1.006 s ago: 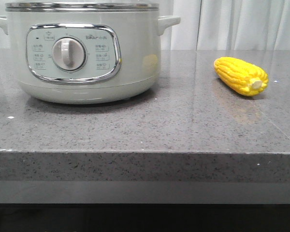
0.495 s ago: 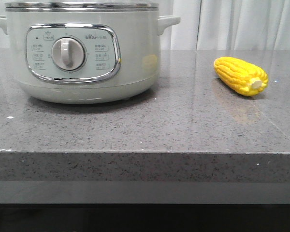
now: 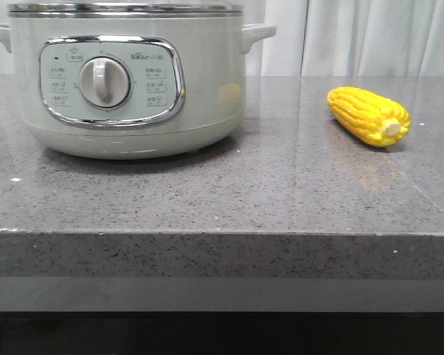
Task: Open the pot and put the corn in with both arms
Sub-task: 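Grasp the lid's round knob with the left gripper and lift it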
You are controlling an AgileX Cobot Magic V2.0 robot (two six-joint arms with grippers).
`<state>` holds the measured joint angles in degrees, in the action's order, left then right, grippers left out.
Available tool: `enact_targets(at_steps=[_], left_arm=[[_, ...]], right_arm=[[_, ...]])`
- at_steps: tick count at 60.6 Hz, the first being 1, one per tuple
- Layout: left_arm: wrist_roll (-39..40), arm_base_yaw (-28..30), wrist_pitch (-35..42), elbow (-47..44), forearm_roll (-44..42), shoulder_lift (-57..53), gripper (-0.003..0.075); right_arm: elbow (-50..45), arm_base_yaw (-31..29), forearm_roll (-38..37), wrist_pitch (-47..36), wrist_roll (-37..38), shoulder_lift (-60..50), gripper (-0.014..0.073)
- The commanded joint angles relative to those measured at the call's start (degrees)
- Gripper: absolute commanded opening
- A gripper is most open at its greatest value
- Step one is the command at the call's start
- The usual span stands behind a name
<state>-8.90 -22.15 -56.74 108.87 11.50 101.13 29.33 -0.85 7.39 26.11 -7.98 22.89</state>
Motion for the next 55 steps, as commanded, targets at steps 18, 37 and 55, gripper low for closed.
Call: enact_targets(at_steps=[18, 37, 55], left_arm=[[0.54, -0.47, 3.70, 2.09, 0.71, -2.20, 0.0421], [0.44, -0.47, 3.59, 2.09, 0.71, -2.05, 0.0221], [0.44, -0.47, 3.18, 4.99, 0.71, -2.82, 0.0204]], right_arm=[[2.14, -0.07, -0.24, -4.12, -0.28, 0.82, 0.0582], [2.14, -0.07, -0.24, -4.18, -0.28, 0.82, 0.0582], [2.14, -0.07, -0.24, -4.18, -0.28, 0.82, 0.0582]])
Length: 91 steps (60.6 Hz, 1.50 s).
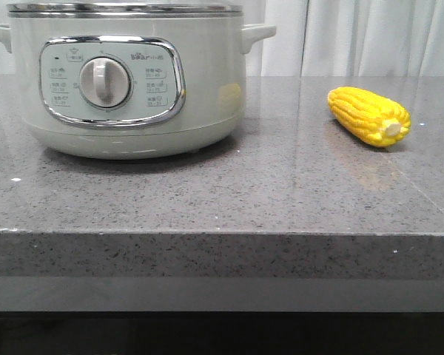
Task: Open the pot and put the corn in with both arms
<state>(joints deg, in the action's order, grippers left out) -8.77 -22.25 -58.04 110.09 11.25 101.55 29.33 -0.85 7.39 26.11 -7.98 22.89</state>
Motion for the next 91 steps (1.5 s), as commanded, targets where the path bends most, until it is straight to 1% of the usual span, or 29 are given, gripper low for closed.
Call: enact_targets(at_steps=[1, 15, 23, 33, 44, 57, 72, 80, 91], left_arm=[[0.31, -0.37, 4.47, 4.03, 0.96, -3.40, 0.0204], [0.31, -0.37, 4.82, 5.50, 0.96, -6.81, 0.0204], [-0.25, -0.37, 2.55, 5.38, 0.96, -9.12, 0.0204], [-0.94, -0.37, 2.42, 0.64, 0.96, -14.60, 0.0202], [-1.28, -0.37, 3.76, -9.23, 0.96, -22.46, 0.0200], [-1.28, -0.37, 7.41, -25.78, 1.56, -34.84, 0.0200], [-1.28, -0.37, 9.92, -42.74, 1.92, -50.13, 0.0200], [-1.28, -0.37, 9.81, -49.32, 2.80, -58.01, 0.0200], [-0.44, -0.37, 9.34, -55.65, 3.68, -66.23, 0.0200]], right_arm=[[2.14, -0.07, -0.24, -4.18, -0.28, 0.82, 0.0582], [2.14, -0.07, -0.24, -4.30, -0.28, 0.82, 0.0582], [2.14, -0.07, -0.24, -4.61, -0.28, 0.82, 0.0582], [2.14, -0.07, -0.24, -4.20, -0.28, 0.82, 0.0582], [2.14, -0.07, -0.24, -4.87, -0.28, 1.61, 0.0582], [2.14, -0.07, -0.24, -5.57, -0.28, 4.82, 0.0582], [2.21, -0.07, -0.24, -9.70, -0.28, 10.81, 0.0582], [2.21, -0.07, 0.01, -11.72, -0.28, 14.99, 0.0582], [4.46, 0.06, 2.84, -12.52, -0.28, 22.81, 0.0582]])
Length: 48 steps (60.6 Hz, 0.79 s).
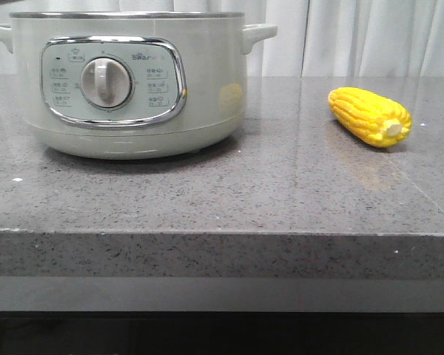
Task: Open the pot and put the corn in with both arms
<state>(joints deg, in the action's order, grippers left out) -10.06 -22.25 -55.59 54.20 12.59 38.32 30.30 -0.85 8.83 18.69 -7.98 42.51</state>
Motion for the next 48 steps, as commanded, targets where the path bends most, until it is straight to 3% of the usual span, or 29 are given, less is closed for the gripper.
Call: enact_targets(at_steps=[1, 29, 48], left_arm=[[0.84, -0.37, 6.89, -0.12, 2.34, -3.53, 0.0200], [1.23, -0.37, 6.89, -3.37, 2.34, -9.12, 0.0200], [1.23, -0.37, 6.89, -3.37, 2.34, -9.12, 0.0200]], right_arm=[[3.86, 0.12, 1.45, -5.10, -0.28, 3.93, 0.0582], [28.35, 8.46, 5.63, -2.68, -0.28, 35.66, 0.0582], [42.29, 9.17, 8.90, 4.91, -0.28, 50.51, 0.0610]])
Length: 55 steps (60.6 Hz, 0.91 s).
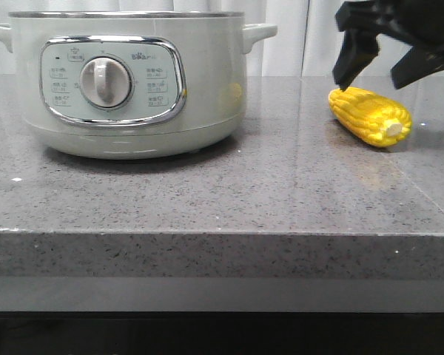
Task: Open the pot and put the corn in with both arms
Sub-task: 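Close the right gripper around the yellow corn cob, then lift the corn with the right gripper and drop it into the pot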
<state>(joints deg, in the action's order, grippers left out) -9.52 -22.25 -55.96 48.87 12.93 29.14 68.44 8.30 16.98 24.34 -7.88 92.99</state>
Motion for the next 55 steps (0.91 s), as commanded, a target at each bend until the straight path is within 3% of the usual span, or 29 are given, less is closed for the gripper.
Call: enact_targets(at_steps=[1, 14, 26, 33, 47, 55], left_arm=[[0.70, -0.37, 7.36, 1.95, 2.00, 0.07, 0.0200], [0.70, -0.37, 7.98, 1.95, 2.00, 0.07, 0.0200], [0.70, -0.37, 7.98, 1.95, 2.00, 0.07, 0.0200], [0.70, -0.37, 7.98, 1.95, 2.00, 0.07, 0.0200], [0.70, -0.37, 7.98, 1.95, 2.00, 0.07, 0.0200], [0.70, -0.37, 7.98, 1.95, 2.00, 0.07, 0.0200]], right_arm=[[4.47, 0.02, 0.76, -0.52, -0.38, 0.46, 0.0613], [6.51, 0.02, 0.76, 2.55, -0.38, 3.93, 0.0594], [6.72, 0.02, 0.76, 2.52, -0.38, 3.65, 0.0384], [8.47, -0.04, 0.76, 3.83, -0.38, 3.47, 0.0309], [15.99, 0.04, -0.17, 5.97, -0.38, -0.09, 0.0307], [22.72, 3.37, -0.17, 7.59, -1.97, -0.62, 0.0307]])
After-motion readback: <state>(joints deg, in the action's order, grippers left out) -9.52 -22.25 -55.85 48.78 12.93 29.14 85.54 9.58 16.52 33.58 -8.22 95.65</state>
